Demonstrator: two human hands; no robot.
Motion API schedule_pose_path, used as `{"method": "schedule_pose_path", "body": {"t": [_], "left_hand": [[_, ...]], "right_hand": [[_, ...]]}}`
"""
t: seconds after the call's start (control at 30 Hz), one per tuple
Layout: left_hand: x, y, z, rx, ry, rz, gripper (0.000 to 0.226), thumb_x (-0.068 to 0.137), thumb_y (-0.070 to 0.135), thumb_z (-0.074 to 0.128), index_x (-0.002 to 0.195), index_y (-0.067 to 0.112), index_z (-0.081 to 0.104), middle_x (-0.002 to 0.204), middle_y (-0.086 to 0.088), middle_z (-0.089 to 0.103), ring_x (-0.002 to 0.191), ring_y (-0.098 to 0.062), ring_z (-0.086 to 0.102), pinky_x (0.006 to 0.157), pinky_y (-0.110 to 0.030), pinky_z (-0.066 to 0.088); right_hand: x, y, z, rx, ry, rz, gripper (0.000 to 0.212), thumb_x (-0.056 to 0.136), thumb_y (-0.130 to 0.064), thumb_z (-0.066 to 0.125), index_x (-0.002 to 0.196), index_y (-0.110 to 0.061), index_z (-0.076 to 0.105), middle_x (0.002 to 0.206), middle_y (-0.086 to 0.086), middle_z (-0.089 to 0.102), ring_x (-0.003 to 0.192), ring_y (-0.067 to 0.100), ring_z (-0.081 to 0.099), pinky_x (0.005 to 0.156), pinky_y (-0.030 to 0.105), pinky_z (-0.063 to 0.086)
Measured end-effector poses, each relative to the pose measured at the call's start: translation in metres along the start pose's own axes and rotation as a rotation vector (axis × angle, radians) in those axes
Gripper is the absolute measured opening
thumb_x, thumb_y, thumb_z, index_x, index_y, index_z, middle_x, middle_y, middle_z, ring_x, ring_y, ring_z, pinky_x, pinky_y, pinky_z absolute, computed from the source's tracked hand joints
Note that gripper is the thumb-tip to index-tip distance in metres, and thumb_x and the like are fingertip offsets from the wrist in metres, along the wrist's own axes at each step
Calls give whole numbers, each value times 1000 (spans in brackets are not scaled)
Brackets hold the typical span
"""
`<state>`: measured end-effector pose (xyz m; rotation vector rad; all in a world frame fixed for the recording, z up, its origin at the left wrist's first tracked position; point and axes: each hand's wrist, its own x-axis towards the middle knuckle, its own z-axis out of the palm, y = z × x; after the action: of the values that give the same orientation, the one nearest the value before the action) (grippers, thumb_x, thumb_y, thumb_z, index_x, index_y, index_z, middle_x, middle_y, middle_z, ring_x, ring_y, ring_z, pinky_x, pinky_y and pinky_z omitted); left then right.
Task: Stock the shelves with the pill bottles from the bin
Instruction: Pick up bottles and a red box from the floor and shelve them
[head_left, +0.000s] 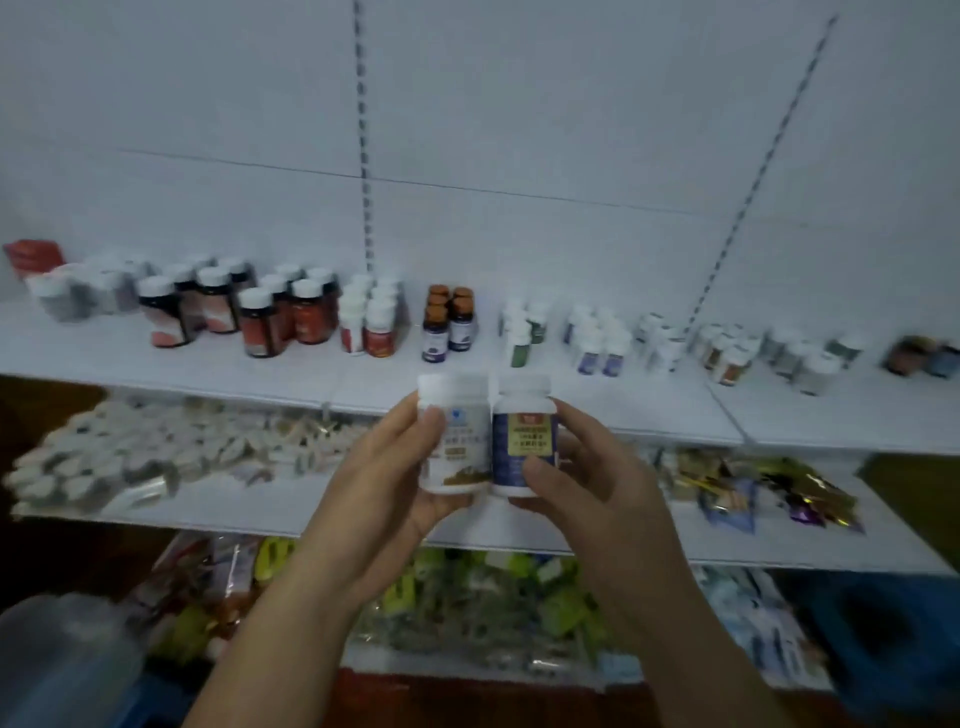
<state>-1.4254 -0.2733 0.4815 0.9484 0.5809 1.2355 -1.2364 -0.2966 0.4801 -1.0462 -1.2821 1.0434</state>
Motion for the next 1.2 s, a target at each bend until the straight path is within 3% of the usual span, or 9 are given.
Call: {"method": "schedule_pose_path", "body": {"t": [0.2, 0.27, 0.37, 0.43, 0.53, 0.63, 0.77, 1.0, 1.2], "left_hand": [[87, -75, 97, -7, -174, -164, 36, 107, 23, 52, 139, 9, 61, 136, -20, 67, 115, -35, 70, 84, -44, 62], [107, -94, 124, -19, -241, -202, 37, 108, 21, 45, 140, 13, 62, 135, -15, 70, 118, -34, 70, 92, -49, 61], [135, -120, 154, -66, -332, -271, 39, 105, 21, 45, 139, 13, 62, 134, -13, 71, 122, -35, 68, 91, -46, 62], [151, -135, 169, -90, -389, -313, 41, 103, 22, 47, 140, 10, 61, 135, -15, 70, 124, -36, 67, 95, -50, 61], [172, -153, 187, -76, -485, -373, 44, 98, 22, 52, 139, 8, 61, 134, -16, 70, 121, -34, 69, 92, -47, 62], [192, -166, 198, -24, -517, -381, 45, 93, 20, 56, 136, 11, 63, 129, -13, 73, 112, -29, 74, 81, -35, 62], [218, -183, 209, 7, -545, -398, 45, 93, 16, 58, 138, 14, 62, 129, -10, 73, 113, -26, 74, 79, -32, 62], [254, -211, 247, 30, -565, -408, 43, 89, 16, 59, 132, 17, 66, 126, -9, 75, 108, -24, 76, 76, -31, 62], [281, -252, 295, 107, -516, -371, 41, 98, 20, 67, 139, 14, 63, 132, -18, 70, 120, -43, 67, 95, -58, 56]], "right_hand": [[-4, 6, -127, -46, 349, 39, 56, 82, -29, 77, 135, -40, 61, 122, -3, 74, 109, 21, 73, 88, 40, 62], [-7, 7, -156, -60, 433, 48, 49, 90, -21, 76, 130, -45, 61, 122, -4, 74, 109, 19, 73, 89, 40, 62], [-8, 5, -191, -79, 549, 64, 50, 93, -9, 73, 132, -38, 61, 116, -6, 76, 106, 19, 74, 88, 39, 62], [-7, 4, -207, -106, 608, 61, 49, 94, -7, 71, 130, -39, 60, 112, -14, 77, 104, 14, 75, 83, 30, 61], [-5, 6, -224, -159, 697, 66, 53, 94, -10, 71, 141, -31, 58, 118, -6, 77, 107, 17, 73, 81, 28, 60], [2, 9, -237, -188, 738, 63, 51, 92, -14, 74, 137, -34, 61, 120, -4, 76, 111, 19, 72, 89, 38, 61], [16, 21, -255, -183, 792, 64, 55, 84, -27, 78, 137, -38, 63, 123, -2, 74, 116, 23, 70, 99, 54, 57], [33, 31, -306, -182, 792, 61, 54, 92, -17, 76, 140, -34, 60, 123, -3, 75, 114, 19, 71, 98, 52, 58], [45, 39, -383, -151, 725, 29, 56, 87, -23, 75, 140, -31, 60, 120, -7, 75, 109, 14, 72, 97, 45, 59]]}}
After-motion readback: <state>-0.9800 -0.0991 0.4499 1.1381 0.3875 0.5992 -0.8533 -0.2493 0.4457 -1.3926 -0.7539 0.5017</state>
